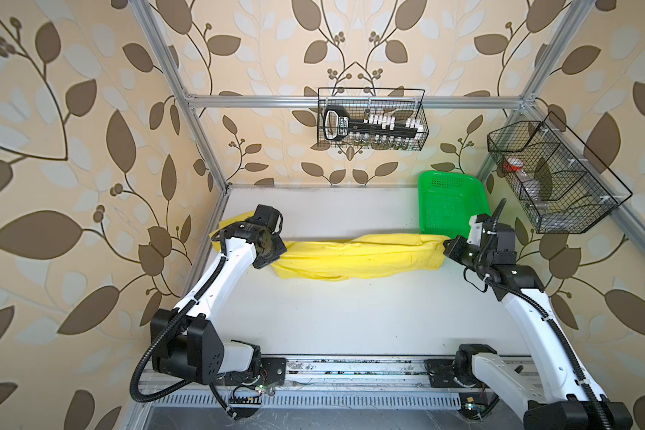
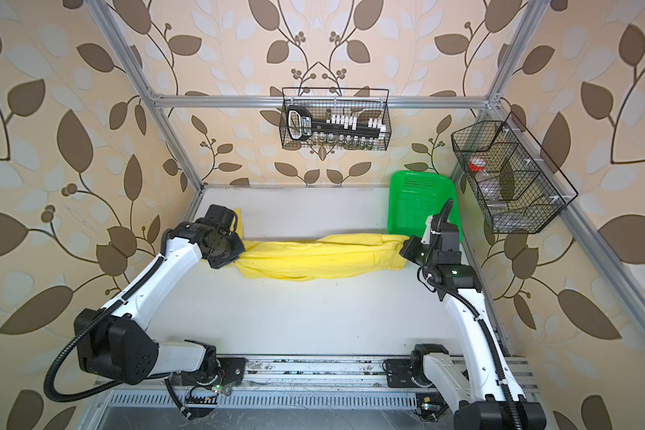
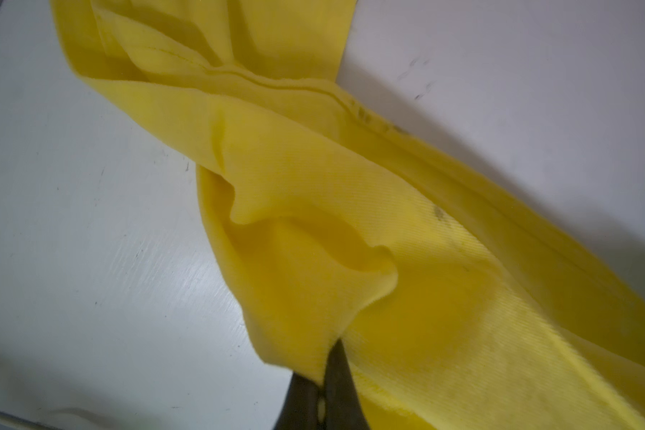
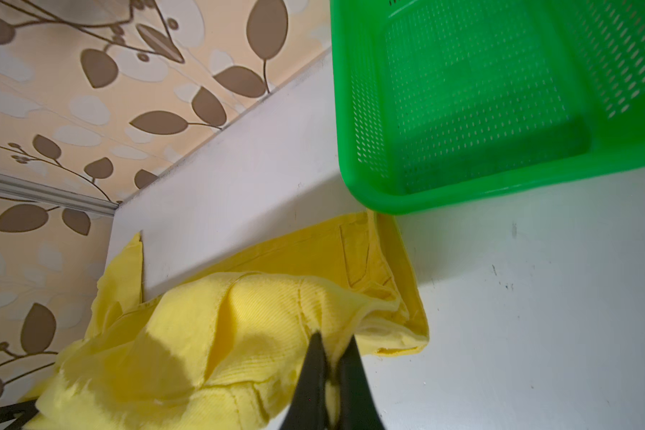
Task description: Fold and stack the trousers
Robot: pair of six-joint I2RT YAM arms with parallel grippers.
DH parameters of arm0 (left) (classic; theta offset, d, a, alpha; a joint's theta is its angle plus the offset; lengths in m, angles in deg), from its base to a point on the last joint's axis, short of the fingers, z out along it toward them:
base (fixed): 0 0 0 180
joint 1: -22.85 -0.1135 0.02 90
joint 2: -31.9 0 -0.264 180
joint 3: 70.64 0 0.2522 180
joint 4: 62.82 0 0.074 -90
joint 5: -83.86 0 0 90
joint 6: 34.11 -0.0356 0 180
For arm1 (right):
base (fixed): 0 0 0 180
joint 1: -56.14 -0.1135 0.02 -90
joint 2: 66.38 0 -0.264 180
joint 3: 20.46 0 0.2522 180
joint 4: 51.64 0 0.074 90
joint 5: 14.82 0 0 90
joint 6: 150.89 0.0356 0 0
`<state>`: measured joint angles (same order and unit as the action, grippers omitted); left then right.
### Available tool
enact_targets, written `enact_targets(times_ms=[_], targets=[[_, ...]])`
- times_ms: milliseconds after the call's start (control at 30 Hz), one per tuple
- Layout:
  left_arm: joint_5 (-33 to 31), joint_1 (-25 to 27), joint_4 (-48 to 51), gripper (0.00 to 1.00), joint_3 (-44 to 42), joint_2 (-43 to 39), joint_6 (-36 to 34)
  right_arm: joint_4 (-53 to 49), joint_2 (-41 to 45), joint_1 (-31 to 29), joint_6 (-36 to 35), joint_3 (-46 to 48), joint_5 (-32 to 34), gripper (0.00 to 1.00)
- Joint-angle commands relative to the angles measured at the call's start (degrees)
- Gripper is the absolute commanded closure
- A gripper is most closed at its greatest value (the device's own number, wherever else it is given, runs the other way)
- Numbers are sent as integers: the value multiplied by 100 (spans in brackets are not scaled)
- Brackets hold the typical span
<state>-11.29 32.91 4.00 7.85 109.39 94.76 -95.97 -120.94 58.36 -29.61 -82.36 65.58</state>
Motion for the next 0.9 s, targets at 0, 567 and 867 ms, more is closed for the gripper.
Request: enact_targets(times_ms=[0, 567, 867], targets=[[-242, -66, -167, 100, -251, 121, 91, 248, -6, -74, 233, 420, -161, 100], [-211, -66, 426, 46, -131, -173, -234, -893, 866, -97, -25, 1035, -242, 100], [-26, -66, 89, 23, 320, 250, 54, -1353, 1151, 331, 227, 1320, 574, 100]])
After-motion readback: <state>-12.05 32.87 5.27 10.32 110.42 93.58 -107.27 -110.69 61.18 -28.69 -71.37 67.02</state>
